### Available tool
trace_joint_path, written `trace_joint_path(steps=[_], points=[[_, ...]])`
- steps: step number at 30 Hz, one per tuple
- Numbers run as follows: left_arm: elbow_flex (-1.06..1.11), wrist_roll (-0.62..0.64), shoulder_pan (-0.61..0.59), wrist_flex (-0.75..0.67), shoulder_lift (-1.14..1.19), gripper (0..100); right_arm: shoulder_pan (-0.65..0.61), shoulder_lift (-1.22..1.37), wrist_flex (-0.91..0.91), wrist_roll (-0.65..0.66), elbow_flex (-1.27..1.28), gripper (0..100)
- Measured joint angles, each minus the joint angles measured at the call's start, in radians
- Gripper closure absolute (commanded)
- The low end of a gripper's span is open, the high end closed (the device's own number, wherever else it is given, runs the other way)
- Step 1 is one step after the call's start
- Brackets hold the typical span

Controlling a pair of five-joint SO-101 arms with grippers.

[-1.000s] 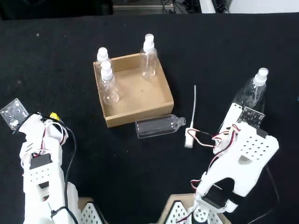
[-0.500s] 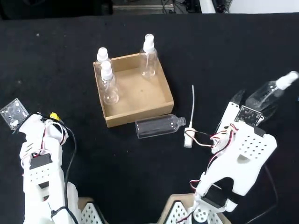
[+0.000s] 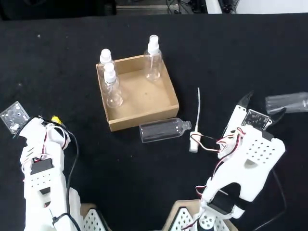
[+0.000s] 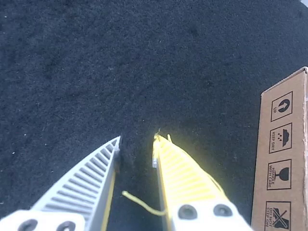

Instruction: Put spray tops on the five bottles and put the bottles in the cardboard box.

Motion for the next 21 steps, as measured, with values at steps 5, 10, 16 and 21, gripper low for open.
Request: trace_joint_path(steps=[5, 10, 16, 21], points=[[0.0, 0.0, 0.0, 0.0, 0.0, 91, 0.031, -0.107, -0.029, 0.0, 0.11, 63.8], [0.0, 0.0, 0.0, 0.0, 0.0, 91, 0.068, -0.373, 0.224, -0.029, 0.133, 63.8], [0.0, 0.0, 0.0, 0.0, 0.0, 91, 0.077, -0.75, 0.899, -0.117, 0.049, 63.9], [0.0, 0.0, 0.0, 0.0, 0.0, 91, 0.077, -0.93, 1.633, -0.282, -0.204, 71.4]])
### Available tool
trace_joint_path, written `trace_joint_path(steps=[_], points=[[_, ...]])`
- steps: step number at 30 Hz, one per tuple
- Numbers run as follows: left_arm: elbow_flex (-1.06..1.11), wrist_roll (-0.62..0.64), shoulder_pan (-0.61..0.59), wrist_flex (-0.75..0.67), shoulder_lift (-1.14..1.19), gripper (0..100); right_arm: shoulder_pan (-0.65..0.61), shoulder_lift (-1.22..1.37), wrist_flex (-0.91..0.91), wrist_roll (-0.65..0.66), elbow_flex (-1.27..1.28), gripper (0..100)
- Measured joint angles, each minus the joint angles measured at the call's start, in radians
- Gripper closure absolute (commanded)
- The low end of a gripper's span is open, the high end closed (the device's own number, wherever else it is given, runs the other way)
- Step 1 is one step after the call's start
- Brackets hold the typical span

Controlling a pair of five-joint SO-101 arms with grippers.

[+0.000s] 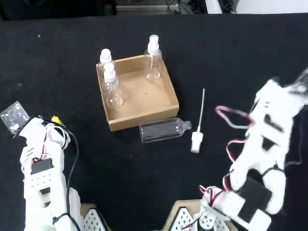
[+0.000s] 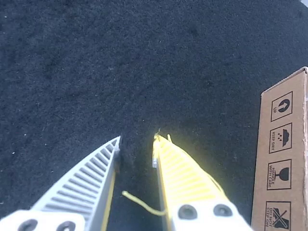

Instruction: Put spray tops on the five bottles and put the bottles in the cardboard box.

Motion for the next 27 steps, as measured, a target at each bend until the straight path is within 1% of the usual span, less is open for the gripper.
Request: trace_joint_path(steps=[2, 3, 5, 7, 10, 12, 15, 21, 27], points=[[0.0, 0.0, 0.0, 0.0, 0.0, 91, 0.0, 0.0, 0.264, -0.081, -0.126, 73.7], [0.0, 0.0, 0.0, 0.0, 0.0, 91, 0.0, 0.008, 0.374, -0.123, -0.193, 73.0], [0.0, 0.0, 0.0, 0.0, 0.0, 91, 0.0, 0.051, 0.54, -0.184, -0.328, 69.5], [0.0, 0.0, 0.0, 0.0, 0.0, 91, 0.0, 0.133, 0.658, -0.209, -0.459, 63.9], [0.0, 0.0, 0.0, 0.0, 0.0, 91, 0.0, 0.293, 0.802, -0.23, -0.649, 56.3], [0.0, 0.0, 0.0, 0.0, 0.0, 91, 0.0, 0.404, 0.904, -0.249, -0.775, 53.3], [0.0, 0.0, 0.0, 0.0, 0.0, 91, 0.002, 0.578, 1.039, -0.282, -0.984, 52.8], [0.0, 0.0, 0.0, 0.0, 0.0, 91, 0.002, 0.902, 1.261, -0.292, -1.452, 52.8], [0.0, 0.0, 0.0, 0.0, 0.0, 91, 0.002, 1.186, 1.378, -0.292, -1.944, 52.8]])
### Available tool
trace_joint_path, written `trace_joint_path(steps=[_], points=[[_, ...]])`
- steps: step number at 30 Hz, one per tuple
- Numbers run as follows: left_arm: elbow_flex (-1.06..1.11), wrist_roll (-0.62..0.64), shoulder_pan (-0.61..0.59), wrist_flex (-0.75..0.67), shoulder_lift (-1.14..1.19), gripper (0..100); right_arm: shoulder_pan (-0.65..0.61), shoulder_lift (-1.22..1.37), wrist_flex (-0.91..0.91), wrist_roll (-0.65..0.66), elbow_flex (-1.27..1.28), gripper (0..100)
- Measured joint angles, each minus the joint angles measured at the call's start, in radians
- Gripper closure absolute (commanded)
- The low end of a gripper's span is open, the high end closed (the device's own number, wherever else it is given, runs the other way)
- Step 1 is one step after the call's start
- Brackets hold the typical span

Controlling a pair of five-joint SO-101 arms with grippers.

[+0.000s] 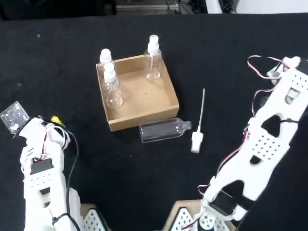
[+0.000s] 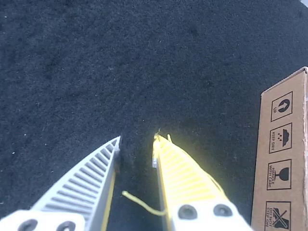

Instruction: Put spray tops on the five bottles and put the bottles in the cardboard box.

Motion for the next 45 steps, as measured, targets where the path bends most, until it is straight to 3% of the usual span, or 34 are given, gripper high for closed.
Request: trace_joint_path(steps=[8, 24, 31, 39, 45], points=[[0.0, 0.0, 0.0, 0.0, 0.0, 91, 0.057, 0.278, 0.015, -0.017, -0.405, 52.8], [0.0, 0.0, 0.0, 0.0, 0.0, 91, 0.074, 0.302, -0.15, -0.018, -0.284, 53.1], [0.0, 0.0, 0.0, 0.0, 0.0, 91, 0.074, 0.307, -0.203, -0.018, -0.278, 73.5], [0.0, 0.0, 0.0, 0.0, 0.0, 91, 0.071, 0.373, -0.245, -0.018, -0.276, 62.2], [0.0, 0.0, 0.0, 0.0, 0.0, 91, 0.071, 0.373, -0.244, -0.018, -0.276, 74.1]])
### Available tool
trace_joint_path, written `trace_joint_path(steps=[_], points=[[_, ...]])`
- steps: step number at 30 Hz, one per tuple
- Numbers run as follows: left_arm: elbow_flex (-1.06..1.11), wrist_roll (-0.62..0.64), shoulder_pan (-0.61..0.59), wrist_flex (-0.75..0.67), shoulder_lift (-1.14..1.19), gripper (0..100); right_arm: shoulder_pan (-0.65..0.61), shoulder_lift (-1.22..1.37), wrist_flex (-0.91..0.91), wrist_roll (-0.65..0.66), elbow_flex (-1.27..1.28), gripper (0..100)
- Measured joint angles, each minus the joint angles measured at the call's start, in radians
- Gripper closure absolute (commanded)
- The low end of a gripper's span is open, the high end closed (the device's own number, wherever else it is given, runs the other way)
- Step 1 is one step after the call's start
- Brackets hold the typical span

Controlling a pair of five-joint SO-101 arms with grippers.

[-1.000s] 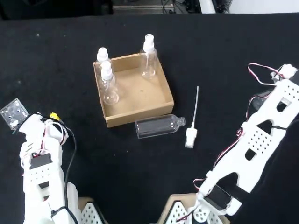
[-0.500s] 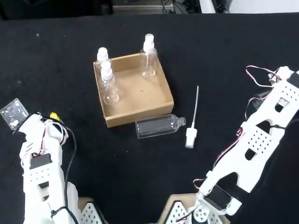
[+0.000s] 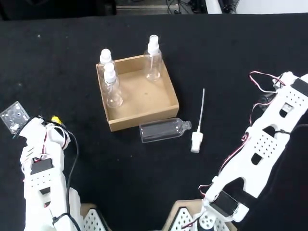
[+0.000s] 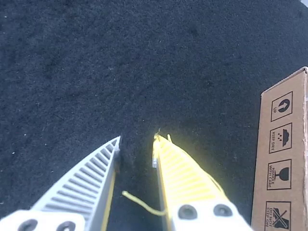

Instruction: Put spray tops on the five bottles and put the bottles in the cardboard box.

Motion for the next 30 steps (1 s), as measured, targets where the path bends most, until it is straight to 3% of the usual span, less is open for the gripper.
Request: trace_joint_path(steps=[7, 14, 20, 30], points=[[0.0, 0.0, 0.0, 0.0, 0.0, 91, 0.008, 0.002, 0.002, 0.058, 0.0, 99.0], [0.0, 0.0, 0.0, 0.0, 0.0, 91, 0.006, 0.002, 0.0, 0.089, -0.009, 98.8], [0.0, 0.0, -0.02, 0.0, 0.0, 91, 0.078, 0.014, 0.112, 0.13, -0.144, 98.8], [0.0, 0.0, -0.02, 0.0, 0.0, 91, 0.077, 0.009, 0.19, 0.227, -0.147, 98.8]])
